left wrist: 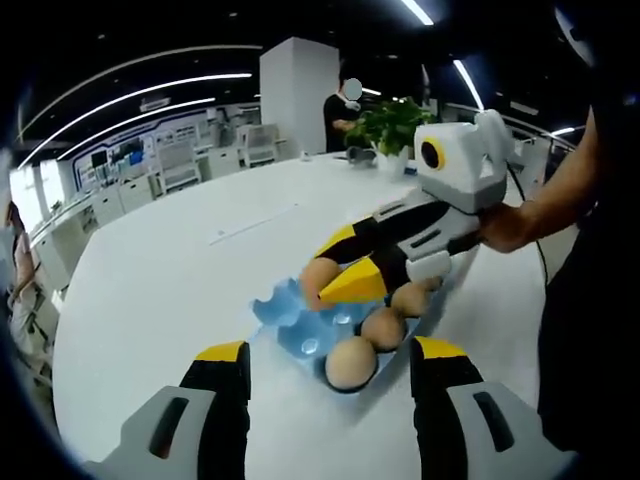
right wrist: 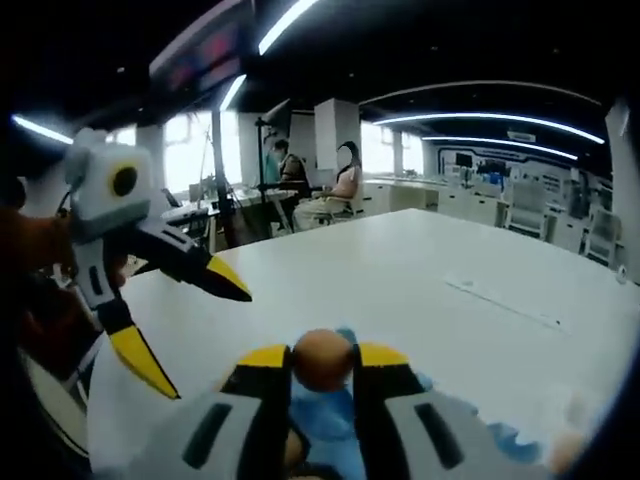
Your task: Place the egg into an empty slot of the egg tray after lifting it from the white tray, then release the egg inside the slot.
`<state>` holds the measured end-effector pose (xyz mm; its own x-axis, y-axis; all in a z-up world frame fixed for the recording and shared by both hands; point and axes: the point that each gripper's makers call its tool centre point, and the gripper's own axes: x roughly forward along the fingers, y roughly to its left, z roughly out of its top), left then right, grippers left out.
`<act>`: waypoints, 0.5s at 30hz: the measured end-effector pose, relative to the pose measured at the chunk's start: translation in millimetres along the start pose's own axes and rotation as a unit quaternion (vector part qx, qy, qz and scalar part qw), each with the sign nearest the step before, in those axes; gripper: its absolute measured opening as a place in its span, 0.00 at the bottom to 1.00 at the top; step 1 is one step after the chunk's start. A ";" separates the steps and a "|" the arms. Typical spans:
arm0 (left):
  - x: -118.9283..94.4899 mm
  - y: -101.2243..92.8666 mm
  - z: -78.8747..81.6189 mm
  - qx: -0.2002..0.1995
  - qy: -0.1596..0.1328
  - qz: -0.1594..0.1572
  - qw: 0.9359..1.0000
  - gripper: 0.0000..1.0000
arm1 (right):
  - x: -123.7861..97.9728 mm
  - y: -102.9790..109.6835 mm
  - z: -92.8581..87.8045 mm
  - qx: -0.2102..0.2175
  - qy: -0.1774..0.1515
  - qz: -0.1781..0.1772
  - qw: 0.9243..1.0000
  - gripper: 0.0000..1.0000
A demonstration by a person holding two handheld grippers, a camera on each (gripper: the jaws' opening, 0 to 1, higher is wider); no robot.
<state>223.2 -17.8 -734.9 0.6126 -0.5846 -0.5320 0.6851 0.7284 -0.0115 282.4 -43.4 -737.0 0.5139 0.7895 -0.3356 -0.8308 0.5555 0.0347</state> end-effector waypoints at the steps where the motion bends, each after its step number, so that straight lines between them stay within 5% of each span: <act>1: 0.0 0.3 -0.8 -0.001 0.000 0.001 1.000 0.65 | 2.8 1.8 0.6 0.000 0.000 0.003 1.000 0.23; 15: 0.3 0.3 -2.2 -0.002 0.001 -0.001 1.000 0.65 | 21.4 13.5 -15.8 -0.003 0.029 0.023 0.999 0.23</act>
<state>222.8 -16.9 -736.9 0.6102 -0.5858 -0.5334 0.6851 0.7283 -0.0163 278.8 -23.1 -758.6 0.4627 0.7972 -0.3878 -0.8542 0.5180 0.0457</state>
